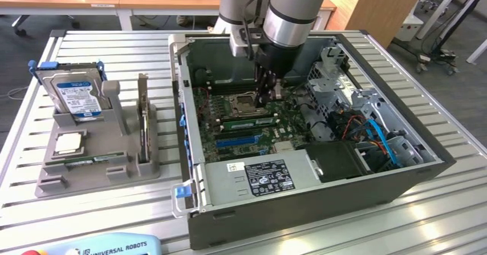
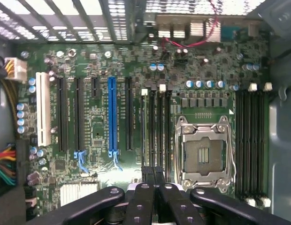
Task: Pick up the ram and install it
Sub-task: 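Press down the ram until it locks into place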
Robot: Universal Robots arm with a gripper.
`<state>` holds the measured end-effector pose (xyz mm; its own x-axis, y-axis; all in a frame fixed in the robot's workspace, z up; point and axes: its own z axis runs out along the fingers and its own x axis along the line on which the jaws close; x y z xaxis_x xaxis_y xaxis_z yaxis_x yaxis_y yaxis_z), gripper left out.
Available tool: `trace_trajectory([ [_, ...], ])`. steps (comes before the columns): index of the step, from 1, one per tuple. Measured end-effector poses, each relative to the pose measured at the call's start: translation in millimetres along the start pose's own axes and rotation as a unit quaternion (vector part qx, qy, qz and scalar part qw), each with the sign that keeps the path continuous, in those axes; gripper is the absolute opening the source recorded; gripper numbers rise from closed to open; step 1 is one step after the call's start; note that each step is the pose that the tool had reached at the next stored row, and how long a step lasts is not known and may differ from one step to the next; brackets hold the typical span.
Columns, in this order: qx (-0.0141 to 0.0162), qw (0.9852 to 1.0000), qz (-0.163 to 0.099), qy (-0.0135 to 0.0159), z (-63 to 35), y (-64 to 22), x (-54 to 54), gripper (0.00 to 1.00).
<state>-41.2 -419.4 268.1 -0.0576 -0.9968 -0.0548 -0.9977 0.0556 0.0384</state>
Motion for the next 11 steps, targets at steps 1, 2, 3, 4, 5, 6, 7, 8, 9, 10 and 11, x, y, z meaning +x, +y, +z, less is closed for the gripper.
trace_trajectory([
  [1,0.0005,1.0,0.009,-0.0003,-0.1,0.0,0.0,0.1],
  [2,0.001,0.9998,0.019,-0.0007,0.0,0.1,0.0,0.1],
  [3,0.0015,0.9996,0.027,-0.0011,0.1,0.1,0.0,0.1],
  [4,0.002,0.9993,0.037,-0.0014,0.0,0.1,0.0,0.1],
  [5,0.0025,0.999,0.045,-0.0017,0.0,0.1,0.1,0.1],
  [6,0.003,0.9985,0.054,-0.0021,0.1,0.1,0.0,0.1],
  [7,0.0035,0.998,0.063,-0.0024,0.1,0.1,0.1,0.1],
  [8,0.004,0.9974,0.072,-0.0027,0.1,0.1,0.1,0.1],
  [9,0.0045,0.9966,0.082,-0.0031,0.1,0.1,0.1,0.1],
  [10,0.005,0.9959,0.09,-0.0034,0.1,0.1,0.1,0.1],
  [11,0.0054,0.995,0.099,-0.0038,0.1,0.1,0.1,0.1],
])
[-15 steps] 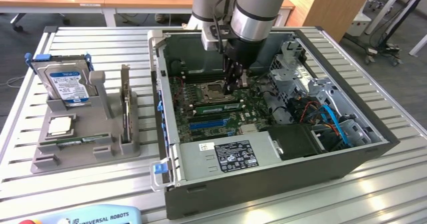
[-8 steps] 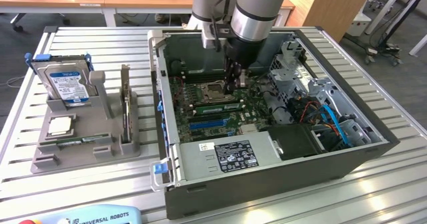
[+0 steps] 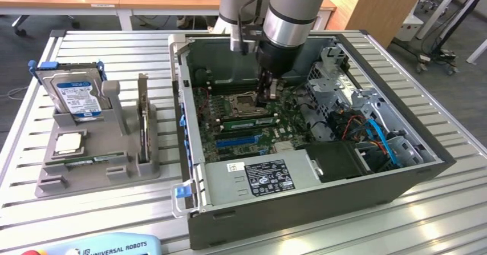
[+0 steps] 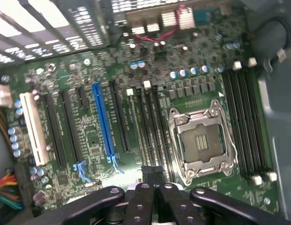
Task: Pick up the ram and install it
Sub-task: 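Press down the ram until it locks into place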
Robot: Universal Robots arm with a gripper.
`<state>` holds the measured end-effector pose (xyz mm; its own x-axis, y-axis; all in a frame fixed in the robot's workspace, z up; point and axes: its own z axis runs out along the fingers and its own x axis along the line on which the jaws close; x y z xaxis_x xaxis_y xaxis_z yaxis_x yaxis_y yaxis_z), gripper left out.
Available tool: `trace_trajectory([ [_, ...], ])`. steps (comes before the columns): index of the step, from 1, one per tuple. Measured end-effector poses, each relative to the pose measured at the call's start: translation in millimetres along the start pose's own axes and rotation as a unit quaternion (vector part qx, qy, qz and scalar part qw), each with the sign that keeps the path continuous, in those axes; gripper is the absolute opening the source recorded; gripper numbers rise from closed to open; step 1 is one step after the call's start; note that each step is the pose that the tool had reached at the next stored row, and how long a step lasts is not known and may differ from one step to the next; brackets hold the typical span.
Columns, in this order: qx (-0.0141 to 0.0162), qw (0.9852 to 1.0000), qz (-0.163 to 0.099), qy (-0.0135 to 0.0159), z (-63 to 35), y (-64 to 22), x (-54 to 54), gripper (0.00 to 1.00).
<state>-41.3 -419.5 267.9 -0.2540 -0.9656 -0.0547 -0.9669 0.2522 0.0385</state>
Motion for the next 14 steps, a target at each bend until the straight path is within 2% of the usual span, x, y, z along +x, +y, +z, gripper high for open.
trace_trajectory([
  [5,0.0022,0.9991,0.041,-0.0016,0.0,0.0,0.0,0.1],
  [8,0.0031,0.9983,0.057,-0.0022,0.0,0.0,0.0,0.1],
  [14,0.0049,0.996,0.089,-0.0035,0.0,0.0,0.0,0.1],
])
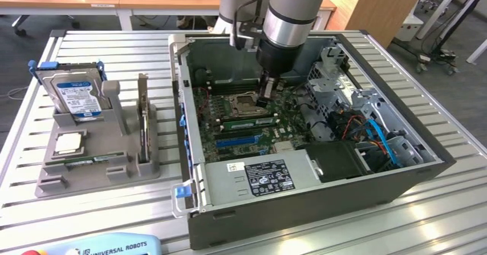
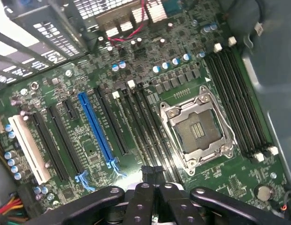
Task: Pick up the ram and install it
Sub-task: 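Press down the ram until it locks into place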
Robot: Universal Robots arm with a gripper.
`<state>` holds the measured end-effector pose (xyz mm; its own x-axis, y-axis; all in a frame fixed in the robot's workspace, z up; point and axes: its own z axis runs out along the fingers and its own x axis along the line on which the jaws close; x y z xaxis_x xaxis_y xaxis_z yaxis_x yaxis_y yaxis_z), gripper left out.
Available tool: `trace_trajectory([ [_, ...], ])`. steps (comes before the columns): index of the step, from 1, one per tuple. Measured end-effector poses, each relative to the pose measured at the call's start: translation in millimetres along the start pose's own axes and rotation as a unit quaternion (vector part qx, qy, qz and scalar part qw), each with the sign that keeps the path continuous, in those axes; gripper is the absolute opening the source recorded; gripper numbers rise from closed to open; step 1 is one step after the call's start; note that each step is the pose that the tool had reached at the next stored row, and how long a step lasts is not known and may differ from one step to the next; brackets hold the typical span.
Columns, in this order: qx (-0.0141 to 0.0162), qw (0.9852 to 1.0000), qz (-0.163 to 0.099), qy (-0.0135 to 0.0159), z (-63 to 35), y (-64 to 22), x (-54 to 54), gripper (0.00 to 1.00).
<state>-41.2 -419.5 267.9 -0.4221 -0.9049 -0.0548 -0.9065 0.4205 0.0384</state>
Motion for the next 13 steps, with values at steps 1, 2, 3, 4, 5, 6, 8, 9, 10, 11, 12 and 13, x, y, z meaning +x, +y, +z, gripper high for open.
trace_trajectory([
  [1,0.0002,1.0,0.004,-0.0001,0.0,0.0,0.0,0.1],
  [2,0.0004,1.0,0.007,-0.0003,0.0,0.0,0.0,0.1],
  [3,0.0006,0.9999,0.011,-0.0004,0.0,0.0,0.0,0.1],
  [4,0.0008,0.9999,0.015,-0.0005,0.0,0.0,0.0,0.1],
  [5,0.001,0.9998,0.018,-0.0007,0.0,0.0,0.0,0.1],
  [6,0.0013,0.9997,0.022,-0.0007,0.0,0.0,0.0,0.1],
  [8,0.0019,0.9995,0.031,-0.0006,-0.1,0.1,0.0,0.1],
  [9,0.0022,0.9994,0.035,-0.0006,-0.1,0.1,0.0,0.1],
  [10,0.0025,0.9992,0.039,-0.0006,-0.1,0.0,0.0,0.1],
  [11,0.0028,0.999,0.044,-0.0009,0.0,0.0,0.0,0.1],
  [12,0.0031,0.9988,0.05,-0.001,0.0,0.0,0.0,0.1],
  [13,0.0035,0.9984,0.057,-0.0013,0.0,0.1,0.0,0.1],
])
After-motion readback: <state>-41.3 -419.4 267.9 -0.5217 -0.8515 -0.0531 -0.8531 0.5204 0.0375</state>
